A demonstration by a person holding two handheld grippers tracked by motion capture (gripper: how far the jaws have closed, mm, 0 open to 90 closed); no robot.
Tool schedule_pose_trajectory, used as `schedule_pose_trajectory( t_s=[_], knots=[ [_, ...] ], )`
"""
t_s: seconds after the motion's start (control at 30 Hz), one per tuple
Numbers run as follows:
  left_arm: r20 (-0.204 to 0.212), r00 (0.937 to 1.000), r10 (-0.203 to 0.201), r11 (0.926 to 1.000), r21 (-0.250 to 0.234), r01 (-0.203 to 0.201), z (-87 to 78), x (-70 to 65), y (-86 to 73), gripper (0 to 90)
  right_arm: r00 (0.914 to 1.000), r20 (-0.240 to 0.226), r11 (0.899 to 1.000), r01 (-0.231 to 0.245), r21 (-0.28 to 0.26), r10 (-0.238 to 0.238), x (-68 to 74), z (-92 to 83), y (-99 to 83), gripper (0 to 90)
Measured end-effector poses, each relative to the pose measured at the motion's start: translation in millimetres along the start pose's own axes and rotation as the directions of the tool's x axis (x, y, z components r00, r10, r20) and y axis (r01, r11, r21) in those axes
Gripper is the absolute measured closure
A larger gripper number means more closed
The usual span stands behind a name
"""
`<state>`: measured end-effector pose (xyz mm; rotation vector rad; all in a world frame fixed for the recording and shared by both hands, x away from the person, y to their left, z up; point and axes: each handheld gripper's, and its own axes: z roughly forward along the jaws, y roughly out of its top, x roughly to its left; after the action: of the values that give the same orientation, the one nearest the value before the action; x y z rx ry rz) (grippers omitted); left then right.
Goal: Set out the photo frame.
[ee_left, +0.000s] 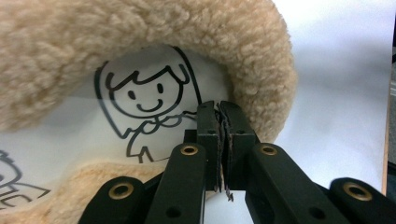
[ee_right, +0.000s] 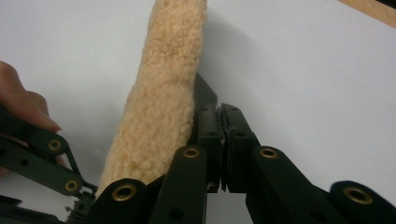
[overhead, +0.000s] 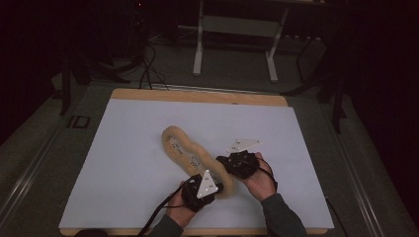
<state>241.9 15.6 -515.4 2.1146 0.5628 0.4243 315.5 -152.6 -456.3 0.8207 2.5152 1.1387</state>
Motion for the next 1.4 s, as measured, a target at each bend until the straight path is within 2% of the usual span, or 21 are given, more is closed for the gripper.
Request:
schedule_pose_trajectory(
  t_s=[0.3, 0.37, 0.57, 0.6, 0.63, 0.67, 0.7, 0.77, 0.83, 0.87, 0.9, 1.03, 1.17, 1.2, 1.23, 1.33, 1.37, 1.4],
  knots=[
    [-0.017, 0.9998, 0.011, 0.9998, 0.014, -0.01, -11.6, 9.1, -9.2, 85.3, 0.9997, 0.018, 1.0, -0.017, -0.013, 0.018, -0.9, -8.0, 0.0, 83.0],
    [-0.014, 0.9999, -0.006, 1.0, 0.005, 0.006, -18.5, 12.9, -12.6, 84.7, 0.9992, 0.031, 0.999, -0.024, -0.022, 0.025, -0.9, -12.0, 1.2, 81.5],
    [-0.038, 0.9993, -0.001, 0.9999, 0.011, 0.001, -32.3, 19.8, -18.6, 83.1, 0.9983, 0.028, 0.998, -0.05, -0.044, 0.051, -1.0, -19.2, 2.9, 79.3],
    [-0.057, 0.9983, -0.011, 0.9998, 0.018, 0.012, -37.8, 26.4, -22.6, 82.4, 0.9982, 0.021, 0.997, -0.055, -0.053, 0.057, 0.2, -22.9, 4.0, 78.5],
    [-0.057, 0.9983, -0.011, 0.9998, 0.018, 0.012, -37.8, 26.4, -22.6, 82.0, 0.9982, 0.021, 0.997, -0.055, -0.053, 0.057, 0.2, -22.9, 4.0, 78.5],
    [-0.071, 0.9969, -0.033, 0.9992, 0.019, 0.035, -42.0, 33.1, -25.2, 81.3, 0.9982, 0.024, 0.997, -0.055, -0.053, 0.056, 2.2, -26.9, 5.0, 77.1],
    [-0.071, 0.9969, -0.033, 0.9992, 0.019, 0.035, -42.0, 33.1, -25.2, 81.1, 0.998, 0.025, 0.997, -0.057, -0.056, 0.059, 2.8, -28.5, 5.3, 76.3],
    [-0.094, 0.9923, -0.081, 0.9966, 0.003, 0.082, -50.2, 47.4, -27.4, 80.4, 0.9977, 0.025, 0.996, -0.061, -0.063, 0.062, 4.1, -32.9, 6.3, 73.3],
    [-0.108, 0.9879, -0.111, 0.9938, -0.008, 0.111, -53.1, 56.2, -28.7, 79.6, 0.9977, 0.018, 0.995, -0.064, -0.071, 0.066, 5.0, -36.5, 7.4, 70.0],
    [-0.108, 0.9879, -0.111, 0.9938, -0.008, 0.111, -53.1, 56.2, -28.7, 79.3, 0.9975, 0.012, 0.995, -0.068, -0.074, 0.069, 6.1, -38.7, 8.1, 66.3],
    [-0.125, 0.9826, -0.138, 0.9903, -0.002, 0.139, -54.4, 63.3, -30.2, 79.3, 0.9977, 0.004, 0.994, -0.068, -0.081, 0.068, 6.6, -39.6, 8.3, 63.7],
    [-0.147, 0.977, -0.154, 0.9877, 0.005, 0.156, -55.5, 71.7, -32.3, 78.3, 0.9965, -0.037, 0.995, -0.078, -0.064, 0.075, 12.5, -42.0, 8.2, 52.1],
    [-0.161, 0.9744, -0.157, 0.987, 0.008, 0.161, -56.5, 75.6, -33.4, 76.7, 0.9972, -0.035, 0.997, -0.068, -0.04, 0.067, 16.5, -40.5, 4.9, 48.4],
    [-0.166, 0.9711, -0.171, 0.9846, 0.006, 0.175, -57.2, 78.8, -34.2, 76.3, 0.997, -0.033, 0.997, -0.07, -0.034, 0.069, 16.6, -39.2, 3.1, 47.6],
    [-0.166, 0.9711, -0.171, 0.9846, 0.006, 0.175, -57.2, 78.8, -34.2, 75.9, 0.9969, -0.029, 0.997, -0.074, -0.029, 0.073, 17.0, -38.5, 1.6, 46.9],
    [-0.187, 0.9638, -0.19, 0.9811, 0.0, 0.194, -58.9, 85.9, -35.4, 74.7, 0.9964, -0.034, 0.997, -0.079, -0.024, 0.078, 19.4, -36.4, -2.8, 44.7],
    [-0.187, 0.9638, -0.19, 0.9811, 0.0, 0.194, -58.9, 85.9, -35.4, 73.8, 0.9964, -0.032, 0.997, -0.079, -0.023, 0.078, 20.5, -35.5, -3.9, 43.6],
    [-0.199, 0.9558, -0.216, 0.9756, -0.007, 0.219, -60.7, 90.7, -36.5, 71.9, 0.9966, -0.026, 0.997, -0.078, -0.015, 0.078, 22.9, -34.3, -6.0, 42.0]
  ],
)
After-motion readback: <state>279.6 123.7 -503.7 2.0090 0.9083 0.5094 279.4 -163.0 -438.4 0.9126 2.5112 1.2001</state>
